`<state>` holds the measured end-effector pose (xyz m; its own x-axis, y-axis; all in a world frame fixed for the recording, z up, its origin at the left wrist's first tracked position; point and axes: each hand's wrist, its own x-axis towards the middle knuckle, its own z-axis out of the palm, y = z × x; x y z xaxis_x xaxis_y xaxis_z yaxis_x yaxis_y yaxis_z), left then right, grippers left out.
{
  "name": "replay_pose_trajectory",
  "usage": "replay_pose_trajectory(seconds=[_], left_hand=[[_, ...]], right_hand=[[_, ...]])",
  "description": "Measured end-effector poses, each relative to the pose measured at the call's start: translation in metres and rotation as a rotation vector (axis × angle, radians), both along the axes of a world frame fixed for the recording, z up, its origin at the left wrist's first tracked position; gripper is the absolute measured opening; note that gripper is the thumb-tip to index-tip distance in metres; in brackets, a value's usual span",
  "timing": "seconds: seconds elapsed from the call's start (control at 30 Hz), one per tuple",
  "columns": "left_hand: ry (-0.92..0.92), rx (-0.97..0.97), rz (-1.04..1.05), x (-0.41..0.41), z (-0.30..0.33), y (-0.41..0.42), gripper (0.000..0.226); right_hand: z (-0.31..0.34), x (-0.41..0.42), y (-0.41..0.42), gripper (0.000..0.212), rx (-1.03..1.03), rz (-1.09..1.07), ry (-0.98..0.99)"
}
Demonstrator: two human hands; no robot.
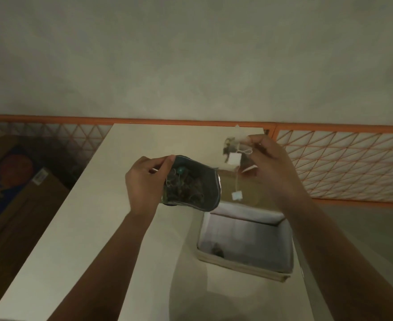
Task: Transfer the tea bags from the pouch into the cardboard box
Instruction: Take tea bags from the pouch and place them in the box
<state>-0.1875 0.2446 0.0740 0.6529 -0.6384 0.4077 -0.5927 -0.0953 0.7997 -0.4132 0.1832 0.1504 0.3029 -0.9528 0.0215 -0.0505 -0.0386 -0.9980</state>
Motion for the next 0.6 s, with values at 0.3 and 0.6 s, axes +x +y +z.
replay_pose_trajectory(seconds=[0.3,0.6], left_hand=[[0.005,0.003,0.012,-0.013,-0.005,0.011,0.021],[0.023,0.018,0.005,-0.022,-0.013,0.019,0.017]], right_hand=[[-0.11,-0.025,0.01,0.011,0.065,0.066,0.387],[-0.157,-0.022,0.026,0.017,0.17,0.123,0.553]])
